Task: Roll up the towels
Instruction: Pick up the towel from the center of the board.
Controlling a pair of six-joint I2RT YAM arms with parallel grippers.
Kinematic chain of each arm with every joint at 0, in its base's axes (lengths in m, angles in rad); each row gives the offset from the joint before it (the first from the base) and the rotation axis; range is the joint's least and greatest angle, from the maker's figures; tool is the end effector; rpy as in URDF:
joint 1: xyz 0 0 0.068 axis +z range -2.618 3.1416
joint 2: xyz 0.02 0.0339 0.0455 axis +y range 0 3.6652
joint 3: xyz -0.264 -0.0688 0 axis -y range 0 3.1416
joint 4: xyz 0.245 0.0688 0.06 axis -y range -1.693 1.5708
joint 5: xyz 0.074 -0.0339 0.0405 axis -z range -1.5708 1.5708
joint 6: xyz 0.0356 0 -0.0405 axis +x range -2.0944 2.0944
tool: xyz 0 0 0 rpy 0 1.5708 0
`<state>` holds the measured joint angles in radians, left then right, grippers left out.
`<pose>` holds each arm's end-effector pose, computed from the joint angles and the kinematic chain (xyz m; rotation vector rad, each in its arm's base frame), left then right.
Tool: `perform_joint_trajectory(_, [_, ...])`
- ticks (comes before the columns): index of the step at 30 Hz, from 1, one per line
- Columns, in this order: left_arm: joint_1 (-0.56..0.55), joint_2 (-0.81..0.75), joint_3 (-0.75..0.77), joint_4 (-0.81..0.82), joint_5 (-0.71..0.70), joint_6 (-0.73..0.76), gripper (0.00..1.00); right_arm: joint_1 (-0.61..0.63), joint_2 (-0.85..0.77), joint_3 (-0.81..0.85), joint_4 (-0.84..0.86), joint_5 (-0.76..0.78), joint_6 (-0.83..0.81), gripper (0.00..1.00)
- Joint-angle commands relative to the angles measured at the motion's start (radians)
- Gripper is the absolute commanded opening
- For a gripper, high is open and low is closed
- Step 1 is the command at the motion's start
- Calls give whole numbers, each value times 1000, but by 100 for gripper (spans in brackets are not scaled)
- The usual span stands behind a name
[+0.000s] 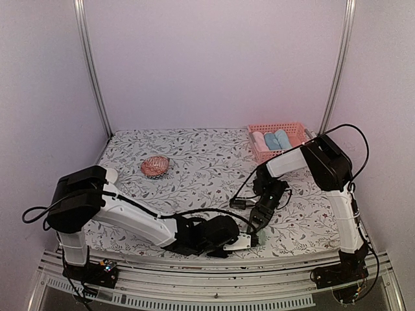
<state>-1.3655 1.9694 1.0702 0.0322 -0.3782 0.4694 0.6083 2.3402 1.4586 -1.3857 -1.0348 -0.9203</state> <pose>0.0926 -0.3803 0.1207 1.7676 1.5613 0.0316 0.2670 0.2232 0.0815 1.2261 -1.9533 -1.3971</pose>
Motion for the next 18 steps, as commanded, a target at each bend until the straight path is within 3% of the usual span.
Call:
perform_joint_trajectory(1, [-9,91,16,-40,-34,17,42,2,39,-6,68,69,-29,14])
perform_joint_trajectory(5, [-10,109,24,-30,-51,25,33,2,20,-23,79,67,-22,21])
perform_joint_trajectory(12, [-8,95,10,-13,-46,27,20,-9,-185,-99,207,155,107,47])
perform_joint_trajectory(18, [11,37,-29,41,-10,-19,16,-87,-316,-141,216,166,145,53])
